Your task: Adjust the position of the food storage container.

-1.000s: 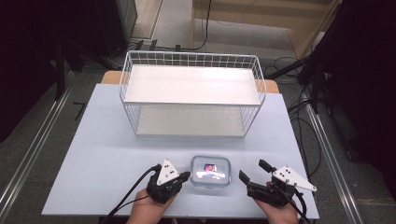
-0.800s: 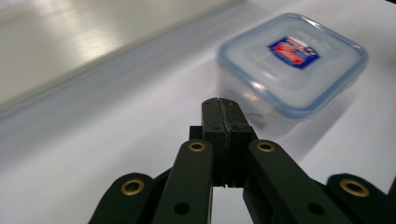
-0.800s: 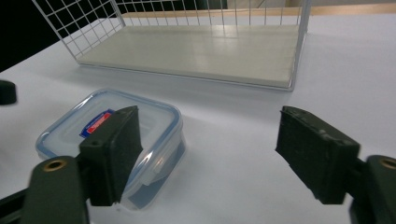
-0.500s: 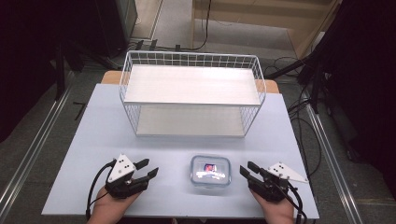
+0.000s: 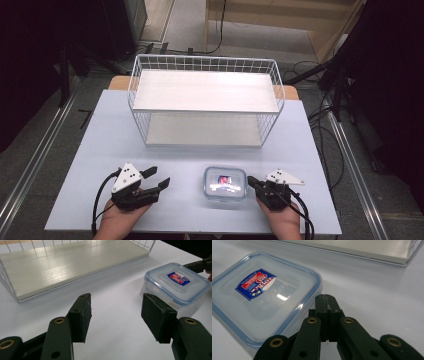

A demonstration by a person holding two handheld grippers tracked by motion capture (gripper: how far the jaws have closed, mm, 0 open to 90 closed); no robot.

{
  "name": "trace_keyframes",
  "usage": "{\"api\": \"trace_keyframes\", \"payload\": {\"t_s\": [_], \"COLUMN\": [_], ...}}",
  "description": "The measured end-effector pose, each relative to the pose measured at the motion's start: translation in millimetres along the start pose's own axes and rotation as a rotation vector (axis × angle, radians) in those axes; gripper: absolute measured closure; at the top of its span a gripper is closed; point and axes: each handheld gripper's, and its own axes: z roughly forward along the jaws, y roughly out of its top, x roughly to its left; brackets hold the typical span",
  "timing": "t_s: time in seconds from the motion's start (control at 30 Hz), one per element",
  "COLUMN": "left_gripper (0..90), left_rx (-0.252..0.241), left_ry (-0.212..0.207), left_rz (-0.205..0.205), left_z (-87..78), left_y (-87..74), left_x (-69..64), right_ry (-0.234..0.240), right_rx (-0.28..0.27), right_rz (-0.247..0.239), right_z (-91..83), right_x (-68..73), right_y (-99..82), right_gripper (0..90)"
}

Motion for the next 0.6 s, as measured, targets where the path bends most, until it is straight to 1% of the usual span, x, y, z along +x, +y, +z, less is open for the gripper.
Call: {"api": "trace_keyframes", "payload": {"t_s": [0.03, 0.07, 0.1, 0.13, 0.2, 0.27, 0.3, 0.43, 0.5, 0.6], "left_gripper": [40.8, 40.0, 39.8, 39.7, 39.4, 39.3, 39.2, 39.2, 39.2, 38.2], "left_rx": [0.003, 0.003, 0.007, 0.007, 0.017, 0.018, 0.019, 0.018, 0.027, 0.023], "left_ry": [-0.003, -0.003, -0.006, -0.006, -0.012, -0.013, -0.022, -0.028, -0.022, -0.028], "left_rz": [0.000, 0.000, -0.002, -0.002, 0.001, 0.004, -0.002, -0.011, -0.011, -0.018], "left_z": [0.7, 0.7, 1.7, 1.7, 3.8, 4.4, 5.0, 5.3, 5.3, 5.3], "left_y": [-0.1, -0.1, -0.8, -0.8, -1.5, -1.4, -0.9, -0.7, -0.8, -0.6], "left_x": [-0.5, -0.5, -0.8, -0.8, -1.7, -1.9, -2.0, -2.5, -2.2, -1.3], "right_ry": [0.011, 0.011, 0.025, 0.025, 0.045, 0.052, 0.064, 0.074, 0.072, 0.069], "right_rx": [-0.002, -0.002, -0.002, -0.002, 0.001, 0.001, 0.002, 0.002, -0.008, -0.023], "right_rz": [-0.009, -0.009, -0.020, -0.020, -0.031, -0.037, -0.044, -0.051, -0.050, -0.039], "right_z": [0.4, 0.4, 1.9, 1.9, 5.6, 7.1, 9.6, 10.0, 7.6, 2.5], "right_x": [2.6, 2.6, 7.6, 7.6, 16.1, 18.2, 21.5, 23.4, 21.4, 17.8], "right_y": [0.7, 0.7, 1.7, 1.7, 3.1, 3.5, 4.0, 4.1, 4.2, 5.0], "right_gripper": [90.0, 90.0, 90.0, 90.0, 90.0, 90.0, 90.0, 90.0, 90.0, 88.3]}}
